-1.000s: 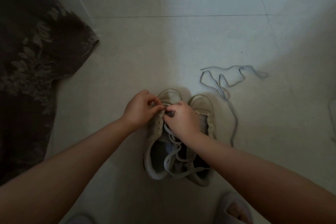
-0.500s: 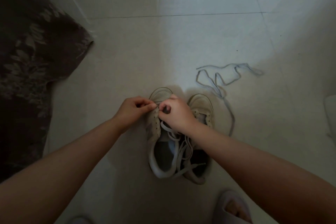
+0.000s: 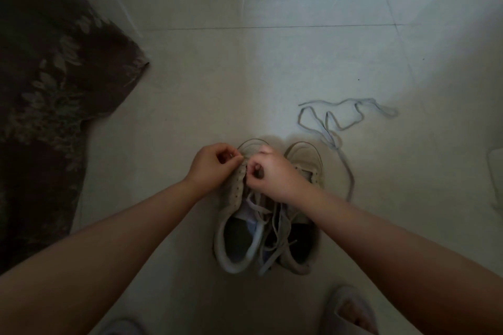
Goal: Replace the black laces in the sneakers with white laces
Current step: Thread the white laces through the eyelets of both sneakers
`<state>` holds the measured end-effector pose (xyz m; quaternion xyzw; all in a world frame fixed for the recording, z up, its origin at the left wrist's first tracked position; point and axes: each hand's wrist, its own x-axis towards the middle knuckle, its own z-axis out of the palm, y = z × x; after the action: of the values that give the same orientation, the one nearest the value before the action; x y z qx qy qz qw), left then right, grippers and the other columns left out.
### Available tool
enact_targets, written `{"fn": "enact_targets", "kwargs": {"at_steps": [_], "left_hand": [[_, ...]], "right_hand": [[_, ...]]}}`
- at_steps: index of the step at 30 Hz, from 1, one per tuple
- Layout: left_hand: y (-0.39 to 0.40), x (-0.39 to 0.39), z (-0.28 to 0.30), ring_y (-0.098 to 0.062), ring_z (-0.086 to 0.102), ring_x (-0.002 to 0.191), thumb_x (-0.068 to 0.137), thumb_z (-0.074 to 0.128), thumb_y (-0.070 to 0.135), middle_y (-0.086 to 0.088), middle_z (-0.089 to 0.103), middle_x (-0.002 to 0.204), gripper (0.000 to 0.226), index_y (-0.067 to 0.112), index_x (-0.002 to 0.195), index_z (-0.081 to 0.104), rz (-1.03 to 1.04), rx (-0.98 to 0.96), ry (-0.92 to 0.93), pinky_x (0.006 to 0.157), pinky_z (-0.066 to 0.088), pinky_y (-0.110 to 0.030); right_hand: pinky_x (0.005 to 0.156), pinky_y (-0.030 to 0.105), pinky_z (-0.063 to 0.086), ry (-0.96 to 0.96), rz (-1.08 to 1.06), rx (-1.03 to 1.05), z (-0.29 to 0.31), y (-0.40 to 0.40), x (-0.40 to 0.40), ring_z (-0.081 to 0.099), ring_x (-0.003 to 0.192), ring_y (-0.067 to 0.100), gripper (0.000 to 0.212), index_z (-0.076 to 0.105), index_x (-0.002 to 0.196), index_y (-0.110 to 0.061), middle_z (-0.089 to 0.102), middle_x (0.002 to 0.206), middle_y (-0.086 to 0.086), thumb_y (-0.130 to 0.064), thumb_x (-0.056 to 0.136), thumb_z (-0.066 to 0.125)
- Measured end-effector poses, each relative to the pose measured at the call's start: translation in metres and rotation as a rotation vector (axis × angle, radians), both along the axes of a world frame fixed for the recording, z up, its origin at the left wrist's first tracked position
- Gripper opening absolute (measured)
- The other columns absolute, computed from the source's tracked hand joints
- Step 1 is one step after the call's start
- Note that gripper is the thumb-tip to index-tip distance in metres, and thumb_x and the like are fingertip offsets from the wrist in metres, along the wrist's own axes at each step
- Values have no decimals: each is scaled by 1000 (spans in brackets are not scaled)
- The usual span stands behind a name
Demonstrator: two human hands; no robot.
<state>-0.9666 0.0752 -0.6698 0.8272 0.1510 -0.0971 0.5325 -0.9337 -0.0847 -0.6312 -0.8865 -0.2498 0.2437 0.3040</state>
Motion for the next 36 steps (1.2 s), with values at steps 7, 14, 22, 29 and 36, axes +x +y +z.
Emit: {"fn": "enact_targets", "kwargs": {"at_steps": [7, 14, 22, 29, 36], "left_hand": [[-2, -10, 18, -7, 52, 61, 79, 74, 30, -1, 60, 70, 17, 19, 85, 64, -38, -46, -14, 60, 44, -23], [-10, -39, 10, -6, 46, 69, 59, 81, 48, 2, 49, 85, 67, 32, 111, 43, -152, 70, 90, 57, 38, -19], [-9, -33, 26, -18, 53, 60, 65, 54, 50, 0, 51, 62, 44, 24, 100, 52, -30, 167, -29, 60, 45, -35], [-17, -4, 46, -9, 53, 66, 86, 55, 42, 8, 55, 74, 23, 23, 93, 66, -62, 111, -397, 62, 45, -28], [-50, -6, 59, -21, 61, 73, 90, 50, 50, 2, 59, 71, 30, 22, 83, 57, -665, 290, -96, 66, 46, -32]], "right_hand": [[70, 25, 41, 344, -68, -36, 21, -14, 12, 52, 73, 9, 8, 65, 85, -16, 58, 79, -3, -19, 90, 59], [80, 28, 44, 520, -39, -141, 34, -5, 26, 59, 81, 10, 13, 58, 95, -13, 64, 83, -5, -18, 97, 46], [50, 13, 40, 522, -258, 128, 62, -30, 44, 48, 48, 3, 10, 62, 95, -11, 55, 61, -1, -12, 95, 53], [77, 38, 36, 648, -398, 437, 69, -31, 46, 52, 65, 15, 21, 65, 88, -16, 63, 67, -6, -8, 97, 49], [60, 23, 52, 852, -542, 864, 94, -19, 63, 63, 67, 9, 24, 60, 95, -11, 69, 81, 0, 2, 95, 39]]}}
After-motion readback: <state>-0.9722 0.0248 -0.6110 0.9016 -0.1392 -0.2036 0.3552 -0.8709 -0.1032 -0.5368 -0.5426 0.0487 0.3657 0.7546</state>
